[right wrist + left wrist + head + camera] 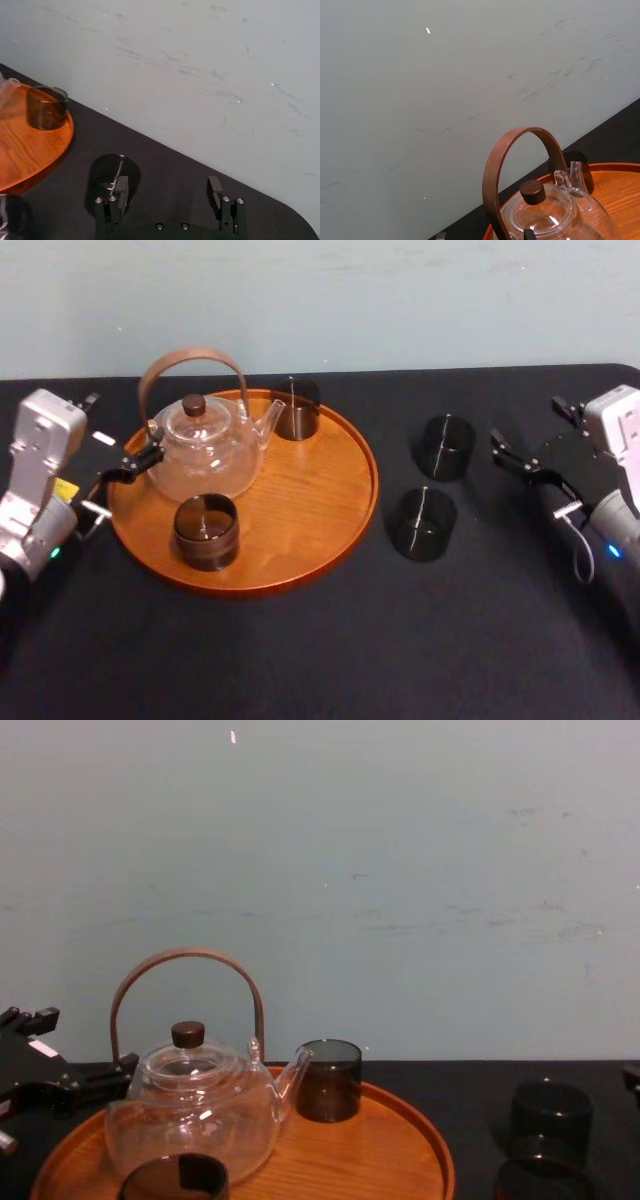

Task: Pick up the glass from the table and place it on the tray.

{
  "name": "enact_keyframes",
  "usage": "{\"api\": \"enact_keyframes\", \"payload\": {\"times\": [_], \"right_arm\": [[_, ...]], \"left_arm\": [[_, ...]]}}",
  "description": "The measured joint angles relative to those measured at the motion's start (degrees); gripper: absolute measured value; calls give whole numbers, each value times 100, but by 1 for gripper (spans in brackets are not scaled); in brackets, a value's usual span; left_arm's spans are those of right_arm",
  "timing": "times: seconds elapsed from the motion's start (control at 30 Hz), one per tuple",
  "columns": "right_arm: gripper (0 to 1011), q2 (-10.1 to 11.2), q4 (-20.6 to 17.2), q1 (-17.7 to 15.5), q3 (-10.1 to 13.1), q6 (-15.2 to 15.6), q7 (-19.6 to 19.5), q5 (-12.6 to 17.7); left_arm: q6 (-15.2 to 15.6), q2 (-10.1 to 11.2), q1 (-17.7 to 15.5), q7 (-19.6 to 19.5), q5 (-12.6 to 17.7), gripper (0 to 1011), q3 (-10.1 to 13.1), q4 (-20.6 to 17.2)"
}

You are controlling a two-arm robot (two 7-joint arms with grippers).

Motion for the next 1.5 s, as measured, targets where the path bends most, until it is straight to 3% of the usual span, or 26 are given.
{"api": "enact_keyframes", "payload": {"times": [0.37, 0.7, 1.5], "right_arm": [[1003, 327, -873, -762, 196, -76, 66, -144], [1003, 389, -1370, -1277, 197, -150, 163, -324], [1003, -156, -1058, -1278, -119, -187, 847, -589]], "left_arm": [[0, 0, 0, 0, 0, 1010, 0, 0], [0, 0, 0, 0, 0, 1010, 0, 0], [0, 0, 0, 0, 0, 1009, 0, 0]]}}
